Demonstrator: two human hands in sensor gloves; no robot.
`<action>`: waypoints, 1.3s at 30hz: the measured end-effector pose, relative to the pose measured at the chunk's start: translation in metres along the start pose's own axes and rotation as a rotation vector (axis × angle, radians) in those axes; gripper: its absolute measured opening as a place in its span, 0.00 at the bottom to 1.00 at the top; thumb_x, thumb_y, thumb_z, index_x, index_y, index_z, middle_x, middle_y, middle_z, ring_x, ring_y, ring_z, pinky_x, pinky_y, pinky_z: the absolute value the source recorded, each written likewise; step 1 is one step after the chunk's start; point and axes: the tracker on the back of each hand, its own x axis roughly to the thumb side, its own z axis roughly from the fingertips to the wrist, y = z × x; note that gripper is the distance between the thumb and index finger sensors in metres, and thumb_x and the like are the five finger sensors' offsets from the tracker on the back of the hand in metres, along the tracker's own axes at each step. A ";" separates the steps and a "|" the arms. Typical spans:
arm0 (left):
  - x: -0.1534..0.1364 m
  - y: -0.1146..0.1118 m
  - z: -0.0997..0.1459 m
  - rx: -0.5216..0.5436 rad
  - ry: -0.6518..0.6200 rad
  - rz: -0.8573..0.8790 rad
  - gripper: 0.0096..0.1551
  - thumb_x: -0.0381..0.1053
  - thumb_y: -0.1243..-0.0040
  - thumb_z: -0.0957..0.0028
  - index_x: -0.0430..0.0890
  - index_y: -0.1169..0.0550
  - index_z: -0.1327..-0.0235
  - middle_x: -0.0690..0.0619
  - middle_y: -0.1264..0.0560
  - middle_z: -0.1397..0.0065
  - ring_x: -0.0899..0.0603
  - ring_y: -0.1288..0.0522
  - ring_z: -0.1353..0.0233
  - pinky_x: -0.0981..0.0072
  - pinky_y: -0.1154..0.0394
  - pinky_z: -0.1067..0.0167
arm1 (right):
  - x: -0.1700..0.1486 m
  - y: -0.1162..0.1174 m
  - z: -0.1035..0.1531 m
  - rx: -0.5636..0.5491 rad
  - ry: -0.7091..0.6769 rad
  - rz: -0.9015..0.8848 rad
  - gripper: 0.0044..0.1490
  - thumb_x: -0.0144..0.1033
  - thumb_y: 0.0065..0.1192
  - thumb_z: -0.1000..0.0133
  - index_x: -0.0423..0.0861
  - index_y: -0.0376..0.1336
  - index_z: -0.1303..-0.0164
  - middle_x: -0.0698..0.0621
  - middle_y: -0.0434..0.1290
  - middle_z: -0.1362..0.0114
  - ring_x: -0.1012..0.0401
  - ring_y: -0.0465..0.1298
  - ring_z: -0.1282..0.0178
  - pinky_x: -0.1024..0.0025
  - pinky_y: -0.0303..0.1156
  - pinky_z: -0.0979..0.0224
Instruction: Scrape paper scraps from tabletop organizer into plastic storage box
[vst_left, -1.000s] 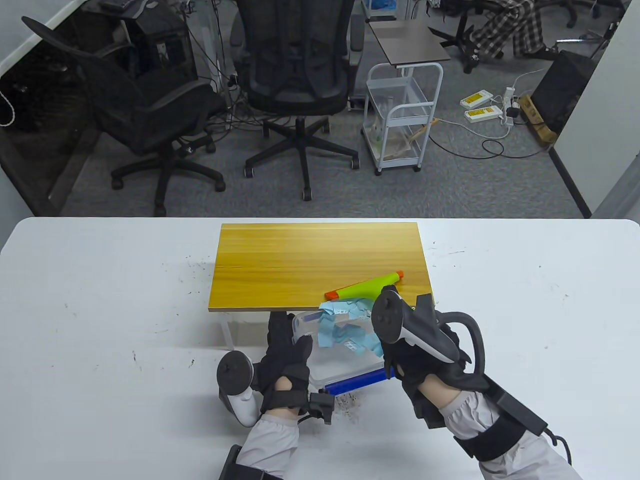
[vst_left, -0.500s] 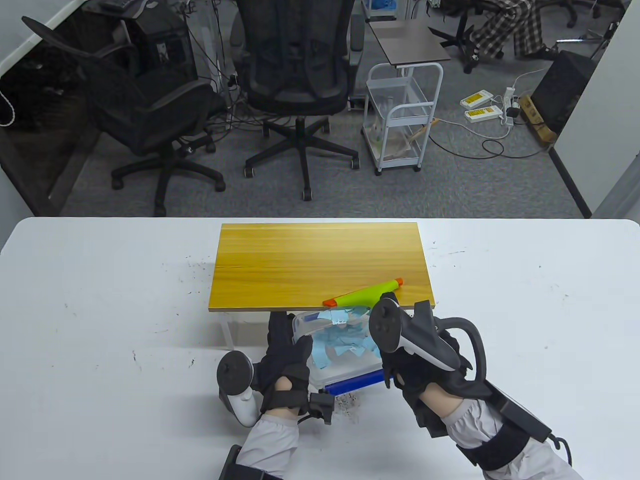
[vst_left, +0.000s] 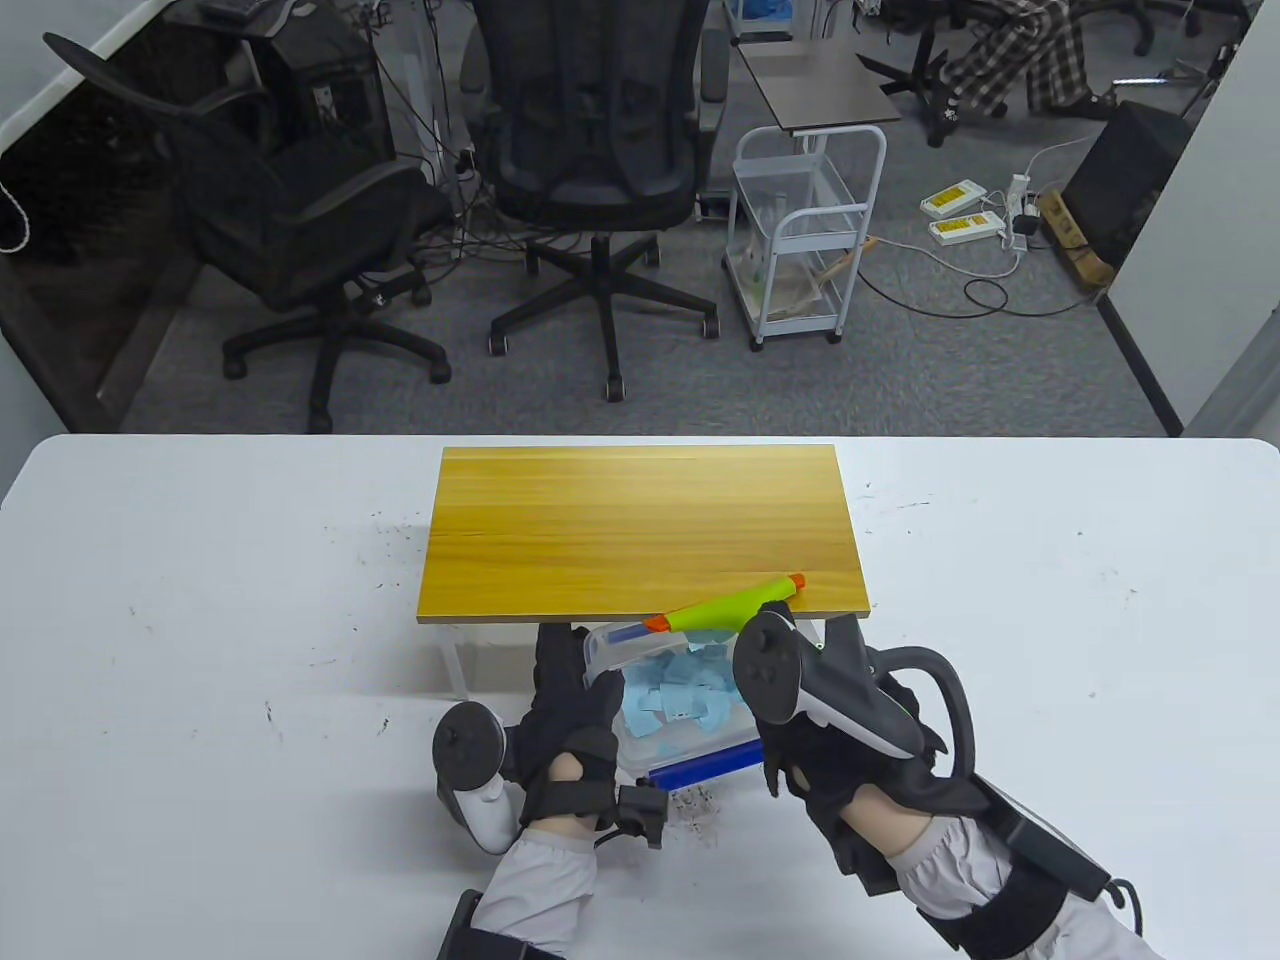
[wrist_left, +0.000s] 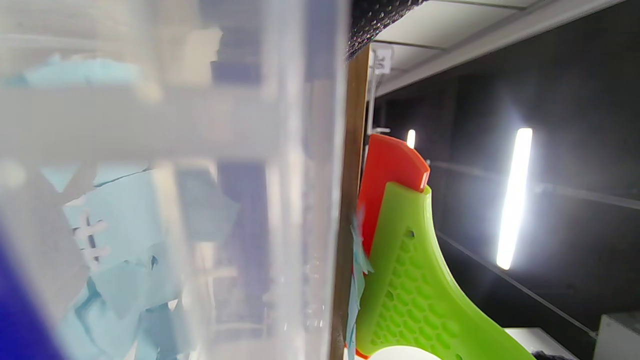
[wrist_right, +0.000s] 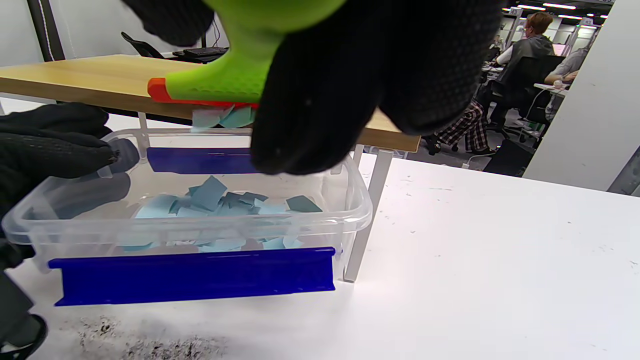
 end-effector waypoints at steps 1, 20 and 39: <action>0.000 0.000 0.000 0.000 0.000 0.001 0.47 0.33 0.38 0.45 0.39 0.50 0.18 0.31 0.55 0.16 0.30 0.41 0.17 0.40 0.38 0.24 | 0.000 -0.001 0.001 0.002 -0.003 0.000 0.43 0.48 0.61 0.52 0.43 0.56 0.27 0.39 0.85 0.49 0.59 0.88 0.78 0.55 0.84 0.58; 0.000 0.000 0.000 0.000 0.004 -0.002 0.47 0.33 0.38 0.45 0.39 0.50 0.18 0.31 0.55 0.16 0.30 0.41 0.17 0.40 0.38 0.24 | -0.026 -0.029 0.026 0.050 -0.092 -0.227 0.42 0.48 0.62 0.52 0.43 0.60 0.29 0.40 0.87 0.51 0.61 0.88 0.81 0.57 0.85 0.60; -0.002 -0.002 0.002 0.004 0.024 -0.047 0.46 0.32 0.38 0.46 0.39 0.49 0.18 0.30 0.54 0.16 0.29 0.41 0.18 0.39 0.38 0.25 | -0.154 0.069 -0.015 -0.356 0.389 -0.465 0.41 0.46 0.61 0.51 0.48 0.56 0.27 0.43 0.80 0.42 0.58 0.84 0.65 0.49 0.78 0.44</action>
